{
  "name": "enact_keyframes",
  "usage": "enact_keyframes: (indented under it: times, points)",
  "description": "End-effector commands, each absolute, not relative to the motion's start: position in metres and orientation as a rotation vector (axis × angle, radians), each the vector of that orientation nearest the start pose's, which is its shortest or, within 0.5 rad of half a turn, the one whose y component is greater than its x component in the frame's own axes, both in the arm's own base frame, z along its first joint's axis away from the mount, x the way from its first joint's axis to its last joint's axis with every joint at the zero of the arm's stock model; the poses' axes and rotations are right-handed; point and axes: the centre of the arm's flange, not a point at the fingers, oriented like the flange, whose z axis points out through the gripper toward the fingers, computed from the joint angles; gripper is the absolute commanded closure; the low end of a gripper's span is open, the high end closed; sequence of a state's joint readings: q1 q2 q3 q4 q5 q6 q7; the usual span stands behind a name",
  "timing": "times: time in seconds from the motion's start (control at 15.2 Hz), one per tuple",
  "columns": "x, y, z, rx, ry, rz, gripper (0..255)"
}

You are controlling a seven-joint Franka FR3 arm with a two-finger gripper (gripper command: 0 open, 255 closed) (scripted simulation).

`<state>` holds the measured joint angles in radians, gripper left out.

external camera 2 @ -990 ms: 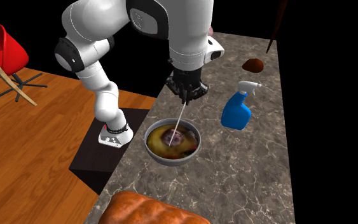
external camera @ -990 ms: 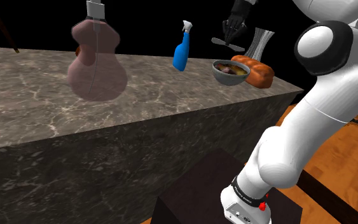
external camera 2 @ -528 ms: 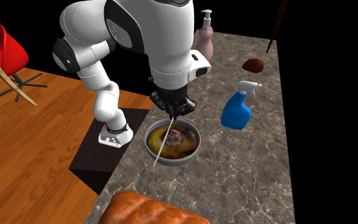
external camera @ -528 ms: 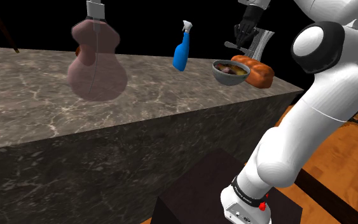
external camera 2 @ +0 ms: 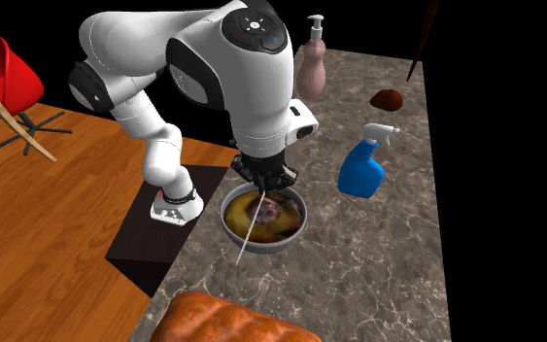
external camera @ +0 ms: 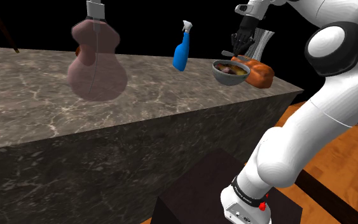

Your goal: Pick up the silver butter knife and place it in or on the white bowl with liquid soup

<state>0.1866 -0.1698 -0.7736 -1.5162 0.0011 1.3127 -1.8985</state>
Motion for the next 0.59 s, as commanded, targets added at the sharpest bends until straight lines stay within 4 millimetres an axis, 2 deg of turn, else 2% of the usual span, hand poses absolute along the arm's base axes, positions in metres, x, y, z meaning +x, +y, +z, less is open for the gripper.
enact_keyframes:
  times: [0.0,0.26,0.53]
  points:
    - [0.384,-0.302,0.677,-2.385,-1.858,-0.131,255]
    - [0.384,-0.302,0.656,-2.385,-1.858,-0.131,255]
    - [0.384,-0.302,0.654,-2.385,-1.858,-0.131,255]
